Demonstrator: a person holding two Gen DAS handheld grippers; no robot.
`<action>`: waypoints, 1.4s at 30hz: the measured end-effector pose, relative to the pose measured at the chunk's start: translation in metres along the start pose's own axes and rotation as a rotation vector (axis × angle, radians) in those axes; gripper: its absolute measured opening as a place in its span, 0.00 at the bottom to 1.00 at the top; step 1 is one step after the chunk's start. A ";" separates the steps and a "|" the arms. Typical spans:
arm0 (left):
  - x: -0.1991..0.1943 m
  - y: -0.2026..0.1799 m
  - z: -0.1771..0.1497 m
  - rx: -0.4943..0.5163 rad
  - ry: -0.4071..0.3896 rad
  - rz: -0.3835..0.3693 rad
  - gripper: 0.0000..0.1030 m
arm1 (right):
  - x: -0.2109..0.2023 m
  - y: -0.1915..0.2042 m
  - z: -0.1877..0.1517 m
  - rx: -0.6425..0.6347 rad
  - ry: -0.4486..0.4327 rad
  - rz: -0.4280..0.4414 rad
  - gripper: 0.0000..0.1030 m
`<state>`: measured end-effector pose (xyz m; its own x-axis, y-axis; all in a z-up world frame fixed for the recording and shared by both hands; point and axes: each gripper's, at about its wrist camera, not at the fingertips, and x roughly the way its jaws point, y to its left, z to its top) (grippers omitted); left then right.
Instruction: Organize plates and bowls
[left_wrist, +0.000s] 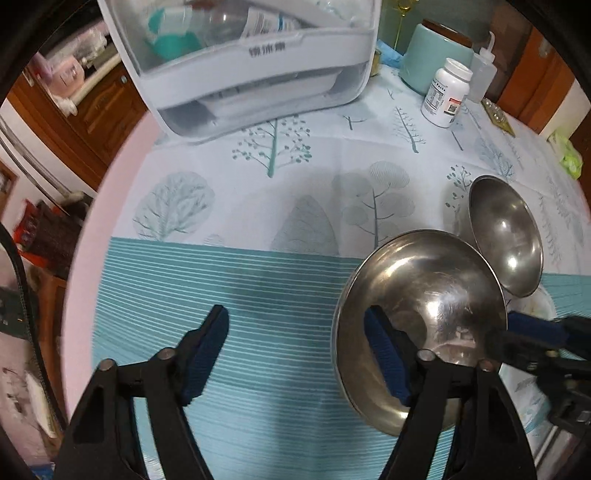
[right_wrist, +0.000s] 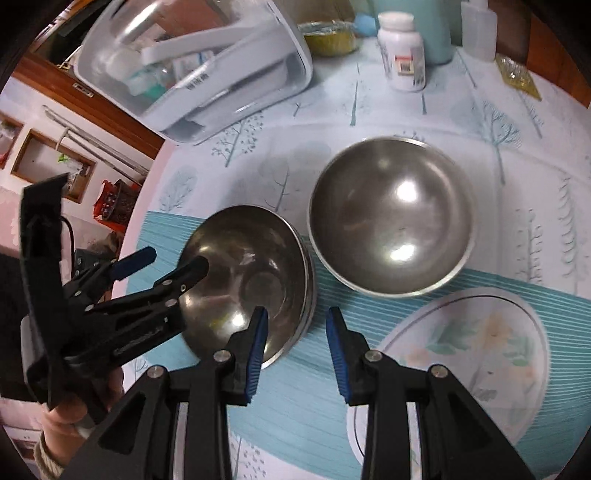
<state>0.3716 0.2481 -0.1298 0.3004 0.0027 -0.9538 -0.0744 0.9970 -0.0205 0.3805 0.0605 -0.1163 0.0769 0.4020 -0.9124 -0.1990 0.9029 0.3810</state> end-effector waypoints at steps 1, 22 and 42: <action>0.003 0.002 0.000 -0.009 0.009 -0.026 0.53 | 0.004 -0.001 0.001 0.009 0.005 0.003 0.32; -0.115 -0.027 -0.103 -0.013 -0.038 -0.238 0.10 | -0.092 0.020 -0.084 -0.090 -0.058 0.054 0.14; -0.166 -0.094 -0.271 0.056 -0.043 -0.245 0.10 | -0.135 -0.014 -0.246 -0.126 -0.066 0.026 0.14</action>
<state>0.0705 0.1332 -0.0505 0.3430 -0.2375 -0.9088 0.0581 0.9710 -0.2318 0.1322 -0.0436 -0.0352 0.1339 0.4376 -0.8892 -0.3226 0.8676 0.3784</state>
